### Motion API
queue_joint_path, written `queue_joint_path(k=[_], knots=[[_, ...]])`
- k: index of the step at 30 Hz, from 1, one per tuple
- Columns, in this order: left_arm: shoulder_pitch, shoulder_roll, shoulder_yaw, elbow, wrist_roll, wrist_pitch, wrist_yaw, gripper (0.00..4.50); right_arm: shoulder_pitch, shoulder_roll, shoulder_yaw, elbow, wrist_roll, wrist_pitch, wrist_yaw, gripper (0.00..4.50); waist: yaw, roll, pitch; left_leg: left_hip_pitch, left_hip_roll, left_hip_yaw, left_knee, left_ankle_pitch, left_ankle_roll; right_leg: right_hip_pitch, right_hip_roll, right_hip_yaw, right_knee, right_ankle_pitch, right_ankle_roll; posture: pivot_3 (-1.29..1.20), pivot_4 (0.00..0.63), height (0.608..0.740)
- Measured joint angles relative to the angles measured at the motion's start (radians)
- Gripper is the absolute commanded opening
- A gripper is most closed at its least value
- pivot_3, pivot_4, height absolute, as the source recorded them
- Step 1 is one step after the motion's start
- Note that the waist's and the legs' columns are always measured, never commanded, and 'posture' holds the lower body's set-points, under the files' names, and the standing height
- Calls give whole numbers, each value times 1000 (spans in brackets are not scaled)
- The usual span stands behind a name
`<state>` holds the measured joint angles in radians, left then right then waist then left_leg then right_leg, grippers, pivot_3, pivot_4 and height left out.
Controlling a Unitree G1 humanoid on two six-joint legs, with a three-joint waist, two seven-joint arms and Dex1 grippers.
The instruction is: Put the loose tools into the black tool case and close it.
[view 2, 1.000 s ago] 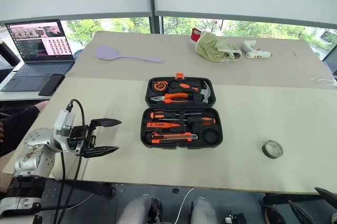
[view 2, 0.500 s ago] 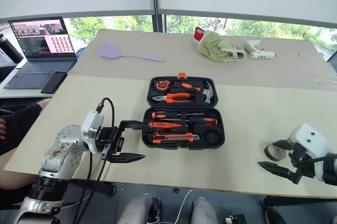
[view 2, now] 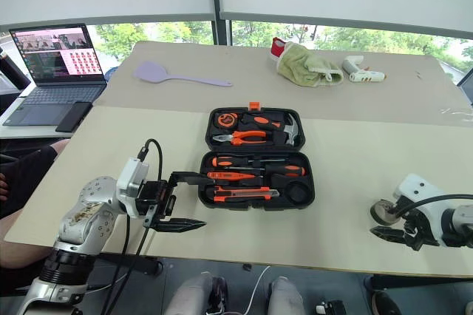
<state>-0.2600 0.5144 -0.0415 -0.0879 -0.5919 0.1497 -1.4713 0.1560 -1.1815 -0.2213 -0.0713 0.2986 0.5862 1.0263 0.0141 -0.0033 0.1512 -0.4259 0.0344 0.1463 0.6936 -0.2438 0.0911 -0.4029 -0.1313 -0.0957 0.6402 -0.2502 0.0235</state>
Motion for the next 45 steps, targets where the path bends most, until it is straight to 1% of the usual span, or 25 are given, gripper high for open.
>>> queue_joint_path(k=[1, 2, 7, 10, 11, 15, 17, 20, 21, 22, 23, 26, 29, 31, 34, 37, 45], knots=[[0, 0, 0, 0, 0, -1, -2, 4500, -13, 1, 10, 13, -1, -11, 10, 2013, -1, 0, 0, 0, 0, 0, 0, 0, -1, 0, 0, 0, 0, 0, 0, 0, 150, 740], [-3, 0, -2, 1, 0, -1, -3, 4500, -21, 1, 14, 23, -4, -18, 15, 1767, -2, 0, 0, 0, 0, 0, 0, 1, -1, 0, 0, 0, 0, 0, 0, 0, 150, 740], [-13, -3, -5, 9, 2, -13, -5, 4500, -64, 1, 37, 82, -27, -65, 42, 10, -2, 0, 0, 0, 0, 0, 0, 1, -2, 0, 0, 0, 0, 0, 0, 0, 150, 740], [-14, -4, -5, 20, 5, -21, -3, 4500, -89, 1, 48, 83, -33, -96, 77, 10, -2, 0, 0, 0, 0, 0, 0, 2, -4, 0, 0, 0, 0, 0, 0, 0, 150, 740], [-12, -4, -4, 23, 6, -23, -2, 4500, -116, 1, 51, 59, -11, -92, 101, 10, -3, 0, 0, 0, 0, 0, 0, 2, -4, 0, 0, 0, 0, 0, 0, 0, 150, 740], [-9, -3, 2, 29, 11, -41, 11, 4500, -252, 39, 56, -118, 134, 33, 134, 10, -14, -1, 0, 0, 3, 0, -1, 3, -4, 0, 2, 0, 1, 1, -1, 0, 150, 740], [3, 5, 17, 35, 17, -45, 23, 4500, -332, 57, 90, -195, 192, 103, 142, 10, -14, -1, 1, 0, 3, -1, -1, 2, -4, -1, 2, 0, 1, 1, -1, 0, 150, 740], [36, 26, 51, 47, 25, -53, 52, 4500, -462, 104, 203, -284, 236, 211, 129, 10, -13, -2, 2, 0, 3, -1, -1, 1, -2, -1, 0, 0, 0, 1, -2, 0, 150, 740], [53, 32, 65, 46, 29, -59, 63, 4500, -515, 125, 263, -294, 229, 251, 111, 10, -12, -3, 2, -1, 3, -1, 0, 0, 0, -2, -1, 0, 0, 1, -2, 0, 150, 740], [60, 34, 69, 46, 32, -60, 68, 4500, -535, 136, 289, -294, 223, 266, 100, 10, -10, -3, 2, -1, 2, -1, 0, 0, -1, -3, -1, 0, 0, 1, -2, 0, 150, 740], [78, 37, 74, 44, 37, -62, 78, 4500, -578, 154, 342, -289, 198, 291, 82, 10, -8, -3, 2, 0, 2, -1, 0, 0, -1, -5, -3, -1, -1, 1, -1, 0, 150, 740], [114, 37, 81, 34, 40, -64, 102, 4500, -656, 194, 443, -254, 150, 323, 62, 10, -3, -3, 2, -1, 1, -1, 0, -1, -9, -7, -8, -2, -1, 1, -1, 0, 150, 740], [126, 36, 82, 14, 40, -66, 120, 4500, -666, 211, 498, -230, 122, 329, 61, 10, -1, -3, 2, -3, 0, -1, 0, 0, -8, -7, -8, -4, -1, 2, -1, 0, 150, 740], [135, 36, 82, 3, 40, -70, 130, 4500, -667, 209, 524, -222, 100, 316, 71, 10, -3, -3, 2, -4, -1, 0, 0, 2, -4, -4, -8, -4, 0, 2, 0, 0, 150, 740], [152, 38, 82, -15, 40, -81, 140, 4500, -673, 175, 549, -220, 64, 294, 87, 10, -4, -3, 2, -4, -1, -1, 0, 2, -4, -3, -7, -5, -1, 2, 0, 0, 150, 740], [160, 45, 85, -18, 40, -82, 151, 4500, -673, 150, 565, -212, 35, 293, 96, 10, -3, -3, 2, -4, -1, -1, 0, 2, -4, -4, -7, -5, -1, 2, 0, 0, 150, 740], [162, 46, 85, -25, 40, -95, 166, 4500, -673, 148, 564, -210, 28, 296, 115, 10, -1, -3, 2, -4, -1, -1, 0, 1, -5, -3, -8, -6, -1, 2, 0, 0, 150, 740]])
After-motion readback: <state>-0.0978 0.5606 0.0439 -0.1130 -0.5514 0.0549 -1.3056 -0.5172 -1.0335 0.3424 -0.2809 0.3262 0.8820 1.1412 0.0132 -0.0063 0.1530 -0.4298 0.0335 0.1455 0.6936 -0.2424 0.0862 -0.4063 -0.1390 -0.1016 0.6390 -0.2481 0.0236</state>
